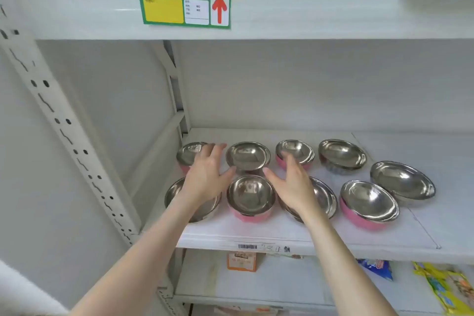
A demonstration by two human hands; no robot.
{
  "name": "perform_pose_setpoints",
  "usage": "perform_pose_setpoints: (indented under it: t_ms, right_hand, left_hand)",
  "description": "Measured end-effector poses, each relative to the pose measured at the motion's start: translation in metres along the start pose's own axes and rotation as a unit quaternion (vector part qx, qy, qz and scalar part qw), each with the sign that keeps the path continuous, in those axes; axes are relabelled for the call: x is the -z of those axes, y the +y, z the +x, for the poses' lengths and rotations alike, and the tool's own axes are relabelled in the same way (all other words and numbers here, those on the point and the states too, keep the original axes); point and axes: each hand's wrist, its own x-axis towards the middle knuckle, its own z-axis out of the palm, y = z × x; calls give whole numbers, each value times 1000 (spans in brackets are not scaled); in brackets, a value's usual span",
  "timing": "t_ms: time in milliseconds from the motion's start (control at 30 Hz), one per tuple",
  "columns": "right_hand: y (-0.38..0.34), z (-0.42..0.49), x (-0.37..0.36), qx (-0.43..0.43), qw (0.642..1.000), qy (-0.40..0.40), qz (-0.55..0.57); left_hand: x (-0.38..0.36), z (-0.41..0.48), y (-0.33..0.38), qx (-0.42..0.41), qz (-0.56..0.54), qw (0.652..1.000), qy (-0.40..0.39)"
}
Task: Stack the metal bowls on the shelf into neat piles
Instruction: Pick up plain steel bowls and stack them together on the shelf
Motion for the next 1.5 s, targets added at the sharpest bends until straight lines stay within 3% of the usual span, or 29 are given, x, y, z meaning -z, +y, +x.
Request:
perform_pose_setpoints:
  t_ms: [200,533,1033,1233,1500]
  right_hand:
    - [3,68,-24,-123,988,-98,12]
    - [23,130,-64,-203,966,-160,17]
    - [56,155,-99,-243,949,-121,161]
    - [7,127,-58,-232,949,-99,187]
    - [10,106,-12,-181,963,-67,190]
  left_hand:
    - [-31,71,-15,147,-155,970,-111]
    - [-80,132,-53,253,-251,908,-220]
    - [-91,148,-68,262,-287,896,-216]
    - [-73,143,-60,235,-359,879,-209]
    - [-45,121,-8,164,-330,910,-187]
